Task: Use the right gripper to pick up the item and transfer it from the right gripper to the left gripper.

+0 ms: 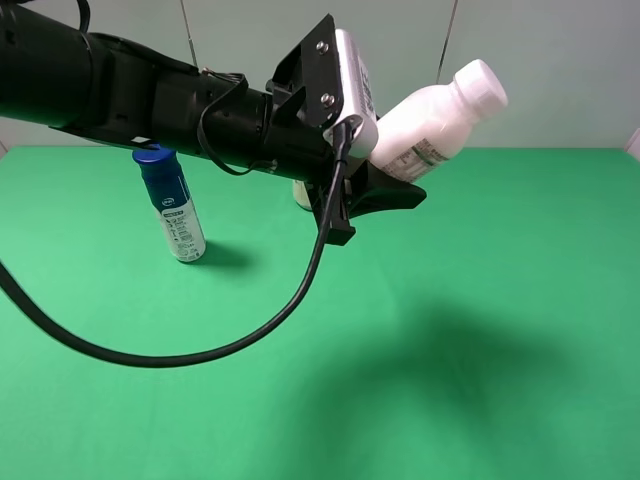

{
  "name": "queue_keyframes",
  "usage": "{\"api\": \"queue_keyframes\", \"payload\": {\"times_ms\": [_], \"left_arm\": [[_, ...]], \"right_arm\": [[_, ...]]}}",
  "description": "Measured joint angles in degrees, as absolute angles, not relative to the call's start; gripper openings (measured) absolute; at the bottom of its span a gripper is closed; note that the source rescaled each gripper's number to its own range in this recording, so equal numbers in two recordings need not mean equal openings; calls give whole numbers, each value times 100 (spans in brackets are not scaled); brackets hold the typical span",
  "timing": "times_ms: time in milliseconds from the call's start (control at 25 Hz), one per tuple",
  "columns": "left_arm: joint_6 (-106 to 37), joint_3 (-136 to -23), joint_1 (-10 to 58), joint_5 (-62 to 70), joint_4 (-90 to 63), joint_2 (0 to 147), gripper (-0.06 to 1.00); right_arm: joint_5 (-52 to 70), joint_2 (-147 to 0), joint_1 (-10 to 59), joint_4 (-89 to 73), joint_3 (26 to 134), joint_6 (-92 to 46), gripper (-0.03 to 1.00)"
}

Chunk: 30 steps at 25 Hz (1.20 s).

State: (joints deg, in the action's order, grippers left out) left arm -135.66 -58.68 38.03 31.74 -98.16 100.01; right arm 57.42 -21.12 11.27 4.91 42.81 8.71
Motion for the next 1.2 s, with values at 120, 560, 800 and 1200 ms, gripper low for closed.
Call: {"api": "queue_keyframes", "payload": {"times_ms": [120, 560, 800, 1200], "left_arm": [[-13561, -5868, 3803, 3174, -9816, 10001, 1], [-13554, -5868, 3803, 3174, -9816, 10001, 1], [-13554, -5868, 3803, 3174, -9816, 10001, 1], [-13554, -5868, 3803, 3174, -9816, 10001, 1]], "right_arm": [[6090, -1741, 1127, 491, 4240, 860, 100], [6942, -1099, 1127, 491, 4240, 860, 100], [6998, -622, 1127, 547, 4230, 855, 100], [7003, 41, 1127, 572, 3994, 779, 100]]}}
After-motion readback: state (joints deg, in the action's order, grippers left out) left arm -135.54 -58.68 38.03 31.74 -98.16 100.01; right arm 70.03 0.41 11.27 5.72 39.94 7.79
